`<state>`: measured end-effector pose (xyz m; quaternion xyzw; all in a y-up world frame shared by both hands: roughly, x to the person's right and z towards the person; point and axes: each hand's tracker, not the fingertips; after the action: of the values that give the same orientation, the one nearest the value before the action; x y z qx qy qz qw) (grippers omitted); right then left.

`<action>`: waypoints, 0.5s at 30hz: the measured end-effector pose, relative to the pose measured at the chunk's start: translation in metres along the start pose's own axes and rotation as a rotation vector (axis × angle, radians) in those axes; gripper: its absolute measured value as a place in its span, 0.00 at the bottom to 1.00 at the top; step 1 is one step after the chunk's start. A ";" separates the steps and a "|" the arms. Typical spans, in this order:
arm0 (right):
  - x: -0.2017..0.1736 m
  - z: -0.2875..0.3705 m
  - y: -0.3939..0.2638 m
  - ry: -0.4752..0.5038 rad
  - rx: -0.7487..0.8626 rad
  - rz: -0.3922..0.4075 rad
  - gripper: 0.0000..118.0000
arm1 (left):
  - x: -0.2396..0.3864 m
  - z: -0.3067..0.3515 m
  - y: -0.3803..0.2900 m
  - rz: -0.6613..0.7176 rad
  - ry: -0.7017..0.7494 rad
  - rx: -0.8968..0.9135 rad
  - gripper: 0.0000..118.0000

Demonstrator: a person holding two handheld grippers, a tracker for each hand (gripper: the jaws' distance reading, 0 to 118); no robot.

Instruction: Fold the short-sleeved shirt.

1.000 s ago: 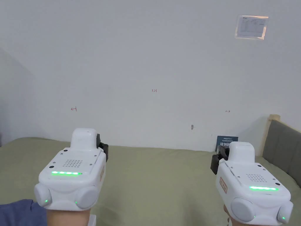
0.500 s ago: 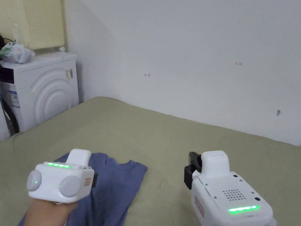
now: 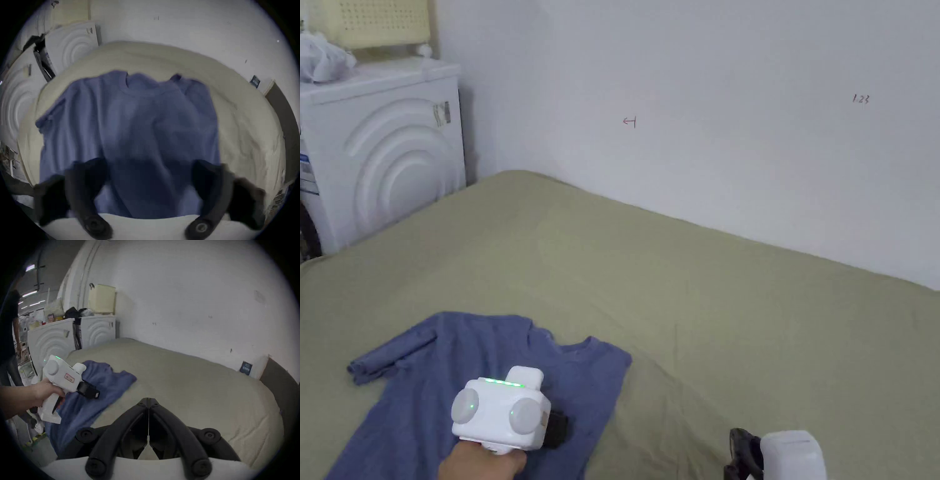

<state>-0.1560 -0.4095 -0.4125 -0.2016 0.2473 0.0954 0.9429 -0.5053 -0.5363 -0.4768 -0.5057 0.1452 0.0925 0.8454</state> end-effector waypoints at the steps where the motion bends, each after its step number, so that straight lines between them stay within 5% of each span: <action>1: 0.004 -0.001 -0.002 -0.005 -0.007 -0.004 0.02 | 0.001 -0.009 -0.004 -0.026 0.031 -0.002 0.52; 2: 0.008 -0.002 -0.003 -0.010 -0.014 -0.006 0.02 | 0.004 0.004 -0.009 -0.049 0.031 0.100 0.33; 3: 0.010 0.001 -0.005 -0.016 -0.015 -0.009 0.02 | 0.006 0.010 -0.010 -0.046 0.026 0.102 0.01; 10: 0.046 0.031 -0.009 -0.057 0.005 -0.083 0.02 | 0.021 0.040 -0.006 -0.054 -0.019 0.180 0.01; 11: 0.054 0.041 -0.011 -0.069 0.018 -0.103 0.02 | 0.033 0.055 -0.003 -0.028 -0.138 0.221 0.01; 15: 0.099 0.078 -0.018 -0.156 0.027 -0.143 0.02 | 0.132 0.110 0.006 -0.175 -0.253 0.345 0.01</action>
<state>-0.0323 -0.3849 -0.3946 -0.1981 0.1596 0.0399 0.9663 -0.3658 -0.4354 -0.4772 -0.3487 0.0073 0.0555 0.9356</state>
